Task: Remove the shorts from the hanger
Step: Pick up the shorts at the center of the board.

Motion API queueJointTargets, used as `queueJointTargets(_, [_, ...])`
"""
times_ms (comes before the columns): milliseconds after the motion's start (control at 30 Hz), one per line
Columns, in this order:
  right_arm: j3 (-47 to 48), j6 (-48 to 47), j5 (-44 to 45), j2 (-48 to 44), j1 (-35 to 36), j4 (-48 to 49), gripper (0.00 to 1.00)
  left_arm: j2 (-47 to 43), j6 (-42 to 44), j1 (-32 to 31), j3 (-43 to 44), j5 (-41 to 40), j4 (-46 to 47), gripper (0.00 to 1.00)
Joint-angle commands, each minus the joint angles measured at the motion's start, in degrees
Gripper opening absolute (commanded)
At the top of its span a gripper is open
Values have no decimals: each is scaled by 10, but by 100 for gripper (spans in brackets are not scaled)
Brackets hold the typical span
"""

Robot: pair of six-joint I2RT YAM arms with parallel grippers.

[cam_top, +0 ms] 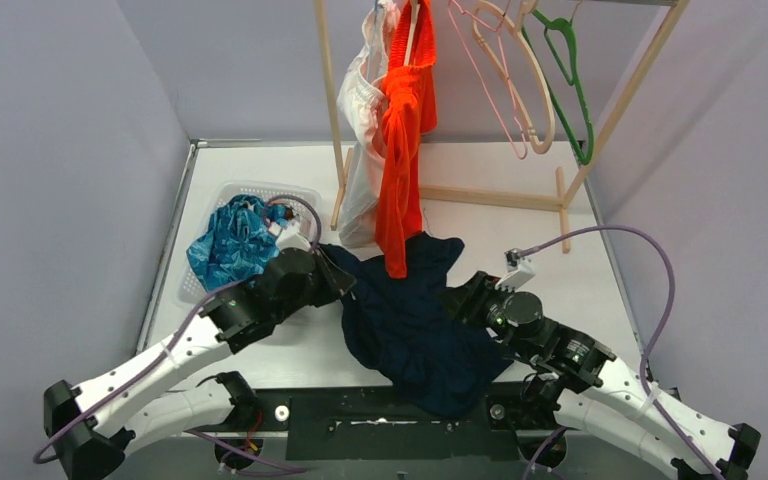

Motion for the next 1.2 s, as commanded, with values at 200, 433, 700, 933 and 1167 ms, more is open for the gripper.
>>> queueJointTargets(200, [-5, 62, 161, -74, 2, -79, 51, -27, 302, 5, 272, -36, -197, 0])
queueJointTargets(433, [-28, 111, 173, -110, 2, -105, 51, 74, 321, -14, 167, 171, -115, 0])
queueJointTargets(700, [-38, 156, 160, -113, 2, -138, 52, 142, 236, -45, 42, 101, -22, 18])
queueJointTargets(933, [-51, 157, 143, -81, 2, -93, 53, 154, 235, -34, 62, -17, -92, 79])
queueJointTargets(1167, [-39, 139, 133, -21, 2, -66, 53, 203, 231, -38, 28, 80, -20, 86])
